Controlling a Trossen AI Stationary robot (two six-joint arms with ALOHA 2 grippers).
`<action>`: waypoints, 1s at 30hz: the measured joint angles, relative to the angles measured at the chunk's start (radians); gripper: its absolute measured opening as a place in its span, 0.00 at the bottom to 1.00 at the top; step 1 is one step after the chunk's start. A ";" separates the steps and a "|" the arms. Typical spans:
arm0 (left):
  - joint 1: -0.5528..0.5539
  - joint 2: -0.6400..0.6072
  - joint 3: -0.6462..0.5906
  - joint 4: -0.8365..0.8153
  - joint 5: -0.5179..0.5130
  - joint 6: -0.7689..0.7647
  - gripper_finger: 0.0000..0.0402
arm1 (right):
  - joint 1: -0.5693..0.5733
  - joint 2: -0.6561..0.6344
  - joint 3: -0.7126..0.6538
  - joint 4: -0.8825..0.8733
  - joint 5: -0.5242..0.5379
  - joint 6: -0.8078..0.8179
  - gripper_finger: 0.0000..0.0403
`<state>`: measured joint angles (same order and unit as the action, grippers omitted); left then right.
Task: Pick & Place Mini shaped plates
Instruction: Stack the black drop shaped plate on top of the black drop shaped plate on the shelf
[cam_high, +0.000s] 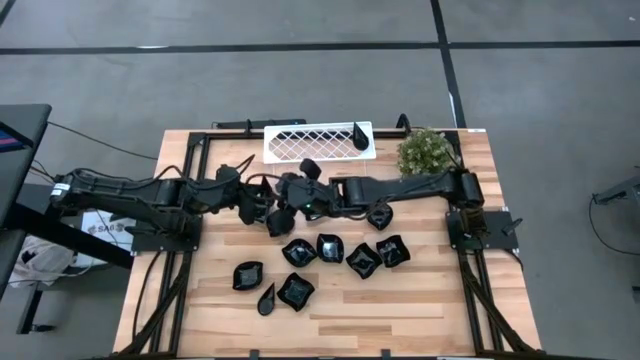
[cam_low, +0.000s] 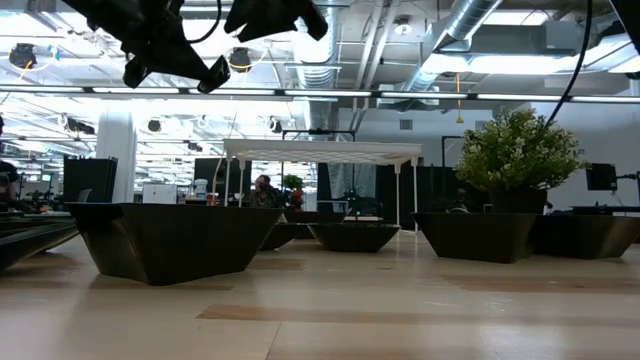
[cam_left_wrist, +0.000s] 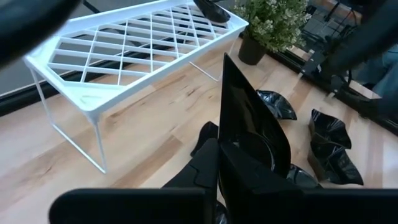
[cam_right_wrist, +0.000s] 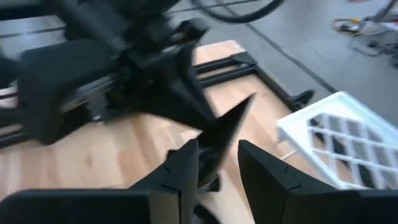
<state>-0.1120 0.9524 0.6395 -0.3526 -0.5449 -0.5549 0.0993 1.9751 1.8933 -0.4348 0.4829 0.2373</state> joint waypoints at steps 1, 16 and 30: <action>0.000 0.000 0.000 0.001 0.000 -0.001 0.03 | 0.001 0.007 0.001 0.005 -0.010 0.001 0.29; 0.000 0.000 0.000 0.024 0.023 -0.003 0.03 | 0.012 0.042 0.000 0.000 0.005 0.030 0.58; 0.000 0.000 0.000 0.062 0.076 -0.030 0.03 | -0.003 0.042 0.000 0.001 0.014 0.101 0.41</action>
<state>-0.1123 0.9524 0.6392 -0.2905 -0.4690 -0.5846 0.0959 2.0174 1.8931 -0.4339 0.4973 0.3386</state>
